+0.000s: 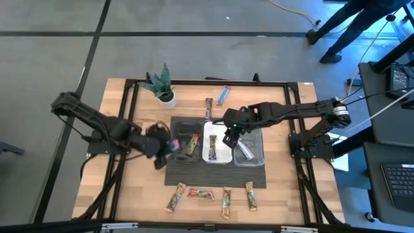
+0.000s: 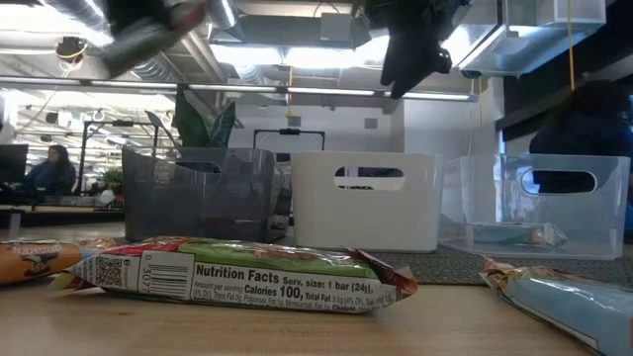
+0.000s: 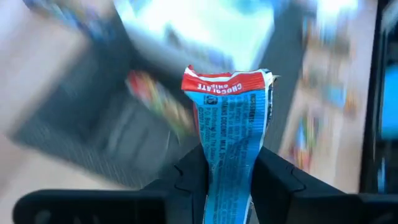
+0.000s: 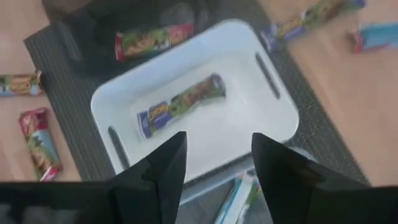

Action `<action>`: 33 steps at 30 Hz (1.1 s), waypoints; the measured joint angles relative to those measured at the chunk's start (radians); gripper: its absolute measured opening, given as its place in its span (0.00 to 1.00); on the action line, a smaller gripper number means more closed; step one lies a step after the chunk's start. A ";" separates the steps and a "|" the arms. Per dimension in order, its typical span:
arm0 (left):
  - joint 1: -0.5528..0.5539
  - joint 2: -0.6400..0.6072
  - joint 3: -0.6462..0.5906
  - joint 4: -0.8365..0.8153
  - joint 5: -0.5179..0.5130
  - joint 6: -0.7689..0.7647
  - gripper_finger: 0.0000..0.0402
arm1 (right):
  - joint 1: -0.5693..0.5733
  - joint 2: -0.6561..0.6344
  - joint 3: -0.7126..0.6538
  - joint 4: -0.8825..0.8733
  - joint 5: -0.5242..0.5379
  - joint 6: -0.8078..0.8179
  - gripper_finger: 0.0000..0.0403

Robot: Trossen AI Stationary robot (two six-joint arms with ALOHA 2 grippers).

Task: Pick and place Granola Bars by type
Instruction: Put the red granola bar into the black bin

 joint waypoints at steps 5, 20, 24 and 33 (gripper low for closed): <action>0.112 -0.003 0.010 0.151 -0.062 0.046 0.23 | 0.000 -0.030 0.000 -0.101 -0.004 0.095 0.46; 0.246 0.190 0.011 0.252 -0.052 -0.031 0.23 | 0.102 -0.051 0.000 -0.168 -0.009 0.280 0.46; 0.245 0.257 0.011 0.251 -0.046 -0.031 0.23 | 0.148 -0.051 0.000 -0.172 -0.010 0.358 0.46; 0.245 0.401 0.011 0.252 -0.030 -0.033 0.23 | 0.251 -0.051 0.000 -0.172 -0.019 0.574 0.46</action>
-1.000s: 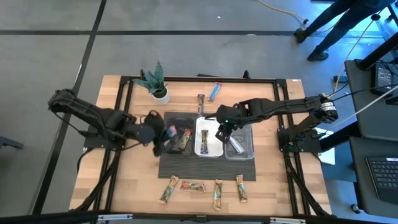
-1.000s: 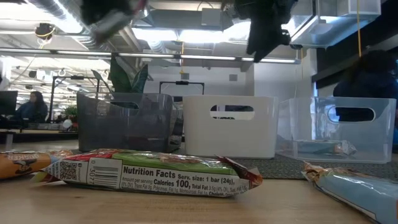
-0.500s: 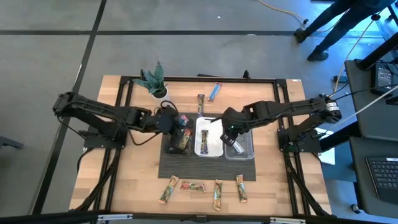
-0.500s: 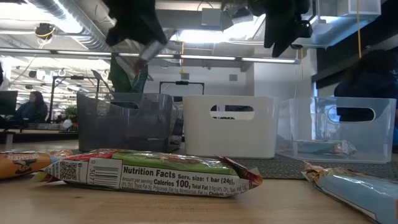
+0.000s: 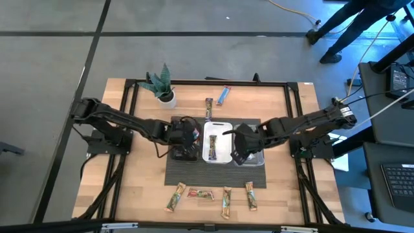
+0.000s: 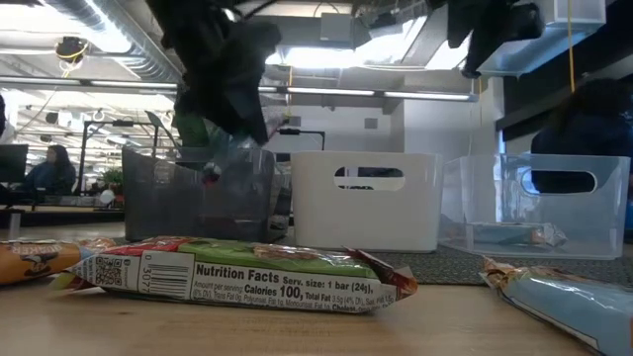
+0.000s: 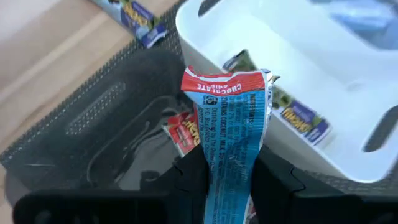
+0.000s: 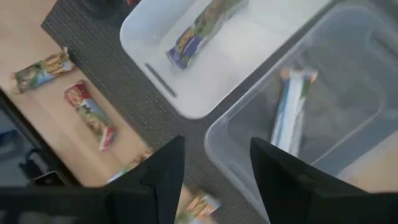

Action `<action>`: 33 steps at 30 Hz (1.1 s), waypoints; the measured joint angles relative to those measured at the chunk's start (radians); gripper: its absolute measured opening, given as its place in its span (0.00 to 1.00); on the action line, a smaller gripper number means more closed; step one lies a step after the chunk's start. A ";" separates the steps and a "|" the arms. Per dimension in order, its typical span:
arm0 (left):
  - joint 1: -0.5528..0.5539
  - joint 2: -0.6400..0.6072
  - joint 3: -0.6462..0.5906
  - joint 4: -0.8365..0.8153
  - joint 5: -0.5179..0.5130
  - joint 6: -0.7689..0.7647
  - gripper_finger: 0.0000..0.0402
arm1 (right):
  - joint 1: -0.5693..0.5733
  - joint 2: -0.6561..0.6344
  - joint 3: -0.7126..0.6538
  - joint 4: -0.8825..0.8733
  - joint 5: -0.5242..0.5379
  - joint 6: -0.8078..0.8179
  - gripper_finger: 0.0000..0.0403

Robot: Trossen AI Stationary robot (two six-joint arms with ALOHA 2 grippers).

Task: Pick and place Granola Bars by type
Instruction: Put the red granola bar into the black bin

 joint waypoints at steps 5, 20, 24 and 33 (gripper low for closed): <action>0.000 0.037 0.000 -0.008 -0.002 0.011 0.23 | 0.078 0.000 0.000 0.002 -0.072 0.190 0.46; 0.000 0.031 0.000 -0.010 0.077 0.055 0.24 | 0.267 0.040 0.000 0.061 -0.069 0.521 0.46; 0.001 0.031 0.000 -0.011 0.077 0.037 0.28 | 0.304 0.086 0.000 0.111 -0.070 0.542 0.46; 0.008 0.031 0.000 -0.016 0.104 -0.079 0.39 | 0.365 0.176 0.000 0.117 -0.070 0.552 0.46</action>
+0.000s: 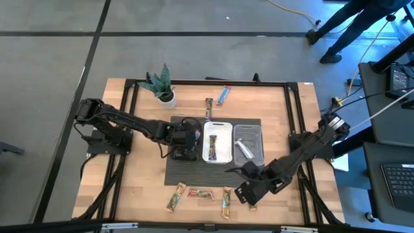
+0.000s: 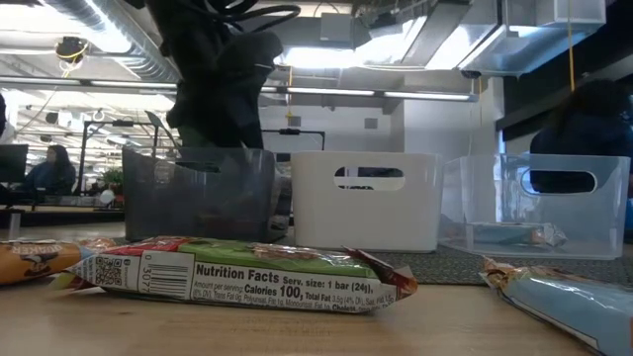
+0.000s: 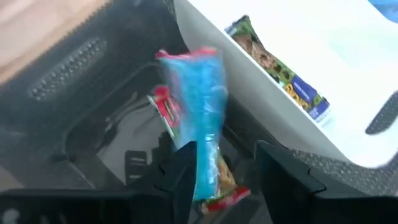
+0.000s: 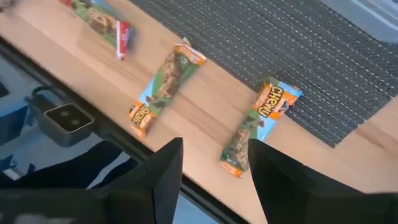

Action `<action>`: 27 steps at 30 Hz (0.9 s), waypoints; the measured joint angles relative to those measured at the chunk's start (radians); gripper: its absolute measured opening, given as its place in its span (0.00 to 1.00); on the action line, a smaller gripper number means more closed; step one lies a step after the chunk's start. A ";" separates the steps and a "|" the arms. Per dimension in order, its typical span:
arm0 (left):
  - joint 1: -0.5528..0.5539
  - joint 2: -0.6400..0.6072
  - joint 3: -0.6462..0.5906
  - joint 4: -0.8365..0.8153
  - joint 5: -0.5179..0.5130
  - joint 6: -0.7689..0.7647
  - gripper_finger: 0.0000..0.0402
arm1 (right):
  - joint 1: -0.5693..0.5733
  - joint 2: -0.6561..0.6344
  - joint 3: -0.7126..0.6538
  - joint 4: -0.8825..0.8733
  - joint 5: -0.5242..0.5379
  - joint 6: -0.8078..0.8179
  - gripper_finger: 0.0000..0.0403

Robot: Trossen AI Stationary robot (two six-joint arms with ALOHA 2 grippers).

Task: Pick and place Granola Bars by type
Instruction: Put the red granola bar into the black bin, then put the yellow granola bar into the transparent bin

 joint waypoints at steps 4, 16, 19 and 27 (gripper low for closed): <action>0.000 0.000 0.000 -0.002 0.008 -0.024 0.42 | 0.039 0.026 0.000 -0.016 0.001 0.040 0.46; -0.013 -0.006 0.000 0.057 0.030 -0.026 0.46 | 0.096 0.116 0.000 -0.030 0.028 0.063 0.46; -0.024 -0.006 0.000 0.112 0.038 -0.025 0.46 | 0.095 0.141 0.000 -0.031 0.031 0.064 0.46; -0.037 -0.006 0.000 0.187 0.047 -0.024 0.46 | 0.095 0.232 0.000 -0.041 0.035 0.065 0.46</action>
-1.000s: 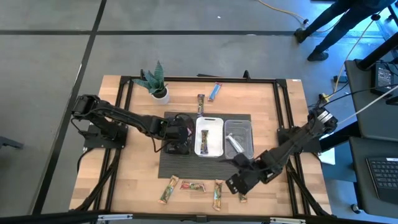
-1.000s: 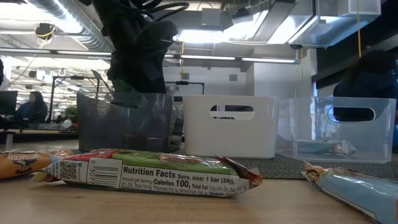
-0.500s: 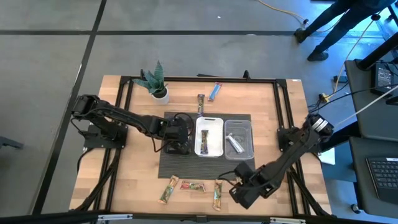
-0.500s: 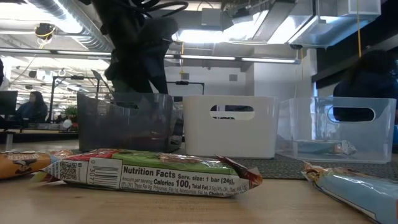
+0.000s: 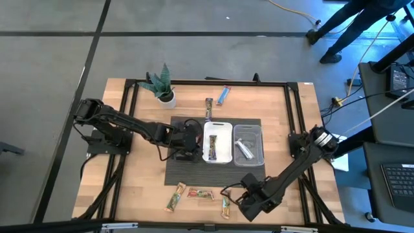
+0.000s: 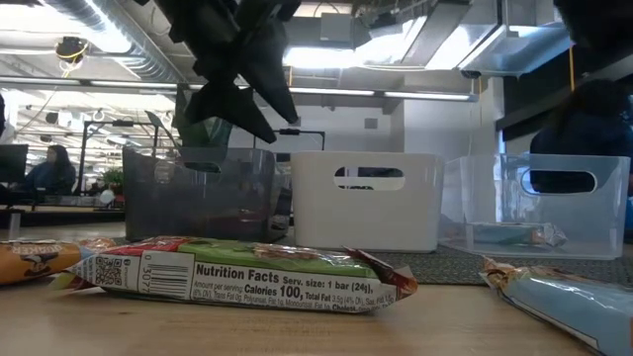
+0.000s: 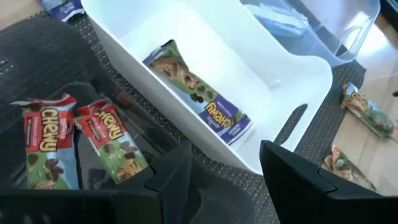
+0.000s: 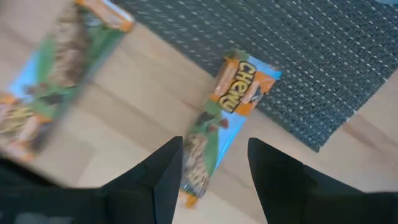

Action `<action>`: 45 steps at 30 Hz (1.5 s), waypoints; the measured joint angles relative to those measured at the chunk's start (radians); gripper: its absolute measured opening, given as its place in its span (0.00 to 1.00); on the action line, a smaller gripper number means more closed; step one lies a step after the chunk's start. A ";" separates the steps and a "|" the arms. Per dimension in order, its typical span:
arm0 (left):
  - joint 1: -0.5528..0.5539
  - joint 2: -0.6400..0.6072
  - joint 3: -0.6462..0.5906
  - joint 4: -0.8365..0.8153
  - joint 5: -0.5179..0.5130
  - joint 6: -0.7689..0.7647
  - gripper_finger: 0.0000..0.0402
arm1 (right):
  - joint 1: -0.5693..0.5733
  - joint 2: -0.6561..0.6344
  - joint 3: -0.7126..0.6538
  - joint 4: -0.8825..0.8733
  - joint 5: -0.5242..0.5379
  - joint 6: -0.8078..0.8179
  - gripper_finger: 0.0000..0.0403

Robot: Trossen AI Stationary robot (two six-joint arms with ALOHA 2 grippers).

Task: Pick and place Granola Bars by type
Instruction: Put the yellow granola bar into the transparent bin

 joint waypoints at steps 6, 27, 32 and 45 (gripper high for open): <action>0.000 0.000 0.000 -0.001 0.024 -0.002 0.46 | 0.000 0.053 0.000 0.011 0.000 0.000 0.52; 0.000 0.000 0.000 -0.002 0.034 0.000 0.46 | 0.000 0.071 -0.094 0.157 0.001 0.181 0.79; 0.000 0.000 0.000 -0.002 0.034 0.000 0.46 | 0.000 0.067 -0.105 0.165 0.002 0.183 0.79; 0.000 0.000 0.000 -0.002 0.034 0.024 0.46 | 0.000 0.069 -0.108 0.158 0.001 0.173 0.51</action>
